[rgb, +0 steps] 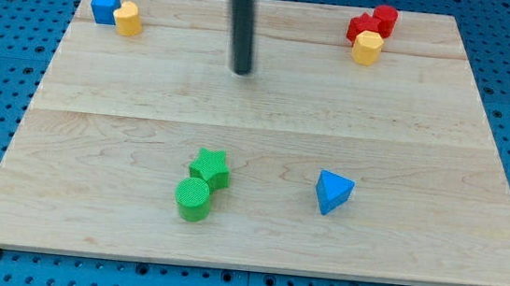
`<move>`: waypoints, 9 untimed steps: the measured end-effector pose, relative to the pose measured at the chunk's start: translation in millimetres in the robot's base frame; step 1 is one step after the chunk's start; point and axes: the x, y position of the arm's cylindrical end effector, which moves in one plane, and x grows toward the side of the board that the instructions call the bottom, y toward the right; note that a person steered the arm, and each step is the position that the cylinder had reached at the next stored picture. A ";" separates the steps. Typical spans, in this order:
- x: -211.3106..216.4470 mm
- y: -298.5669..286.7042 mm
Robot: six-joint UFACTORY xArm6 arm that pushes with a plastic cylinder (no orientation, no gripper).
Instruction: Push the green star towards top
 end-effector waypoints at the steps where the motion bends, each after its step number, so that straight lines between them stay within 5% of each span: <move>1: 72.1 51.7; 2: 137.2 40.7; 4: 196.5 -6.0; 6: 146.8 -92.9; 9: 45.3 -71.0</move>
